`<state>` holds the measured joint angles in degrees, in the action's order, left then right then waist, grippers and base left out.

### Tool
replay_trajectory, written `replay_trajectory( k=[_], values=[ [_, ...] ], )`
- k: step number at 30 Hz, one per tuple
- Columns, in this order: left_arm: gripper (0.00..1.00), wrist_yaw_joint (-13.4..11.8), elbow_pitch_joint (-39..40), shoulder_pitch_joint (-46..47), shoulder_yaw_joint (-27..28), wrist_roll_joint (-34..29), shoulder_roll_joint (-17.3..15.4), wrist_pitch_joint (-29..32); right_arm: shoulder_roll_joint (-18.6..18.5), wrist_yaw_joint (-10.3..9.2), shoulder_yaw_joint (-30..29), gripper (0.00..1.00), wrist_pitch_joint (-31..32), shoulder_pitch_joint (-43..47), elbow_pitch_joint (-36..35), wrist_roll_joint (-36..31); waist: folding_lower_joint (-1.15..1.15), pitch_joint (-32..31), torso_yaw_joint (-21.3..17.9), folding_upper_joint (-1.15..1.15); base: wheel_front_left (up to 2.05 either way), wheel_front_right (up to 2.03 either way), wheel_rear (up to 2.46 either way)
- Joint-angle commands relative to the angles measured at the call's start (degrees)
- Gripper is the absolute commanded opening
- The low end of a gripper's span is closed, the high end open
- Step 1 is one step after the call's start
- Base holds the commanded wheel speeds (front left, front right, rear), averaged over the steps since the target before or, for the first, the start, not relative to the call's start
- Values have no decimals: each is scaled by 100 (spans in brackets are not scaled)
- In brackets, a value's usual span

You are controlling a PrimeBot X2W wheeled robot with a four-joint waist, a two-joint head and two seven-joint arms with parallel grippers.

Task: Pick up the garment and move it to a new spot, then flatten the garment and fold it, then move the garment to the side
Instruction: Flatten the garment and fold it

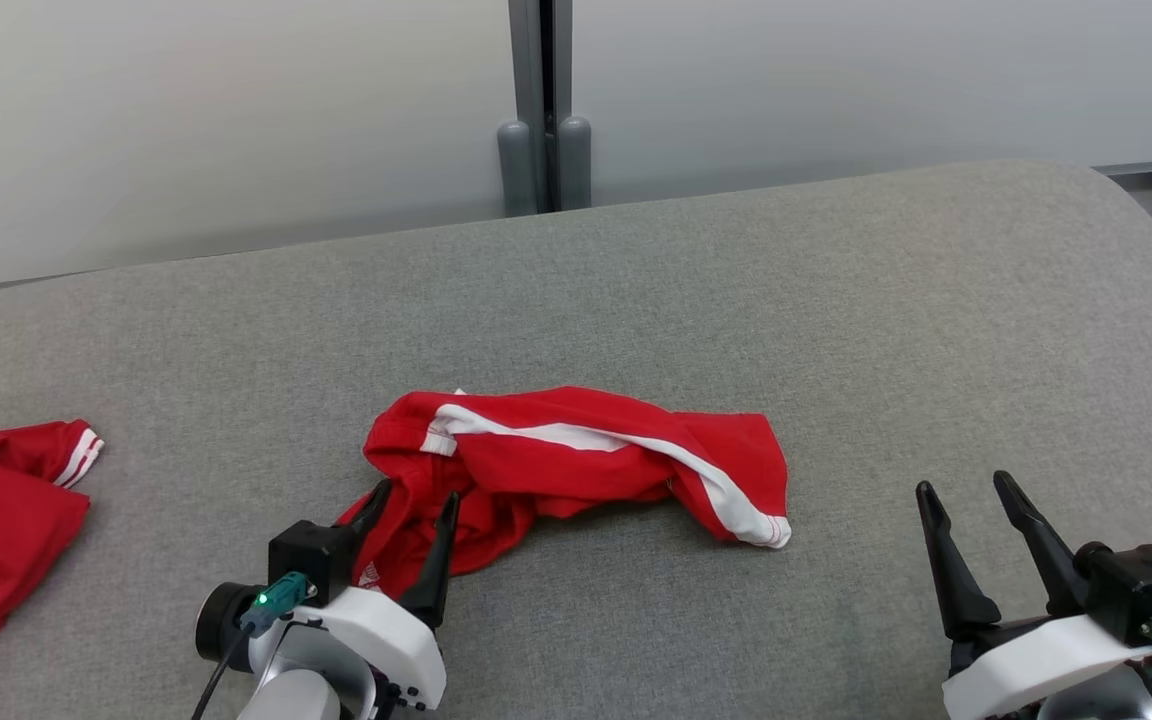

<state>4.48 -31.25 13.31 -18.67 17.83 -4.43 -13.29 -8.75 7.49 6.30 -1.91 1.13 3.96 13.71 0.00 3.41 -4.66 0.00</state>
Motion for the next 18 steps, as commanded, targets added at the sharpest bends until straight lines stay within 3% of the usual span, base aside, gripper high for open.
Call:
replay_trajectory(
  k=[1,2,3,4,11,18],
  values=[
    [91,0,-141,148,23,48,-14,-25,-29,0,-2,100,-52,-63,23,46,0,80,-69,0,0,0,0],
    [73,5,-313,237,22,54,-11,-15,-34,0,-3,100,-70,-85,37,43,0,111,-90,0,0,0,0],
    [29,23,-477,315,34,75,-8,-25,-39,0,-5,100,-78,-109,58,51,0,127,-101,0,0,0,0],
    [0,17,-642,392,50,80,-20,-31,-42,0,-6,100,-84,-124,74,55,0,147,-113,0,0,0,0],
    [0,8,-1098,670,264,180,-95,-158,-18,0,-107,100,-184,-204,150,75,0,252,-92,0,0,0,0],
    [0,-59,-371,310,559,293,-290,-191,31,0,-228,100,-238,-208,191,63,0,272,76,0,0,0,0]
  ],
)
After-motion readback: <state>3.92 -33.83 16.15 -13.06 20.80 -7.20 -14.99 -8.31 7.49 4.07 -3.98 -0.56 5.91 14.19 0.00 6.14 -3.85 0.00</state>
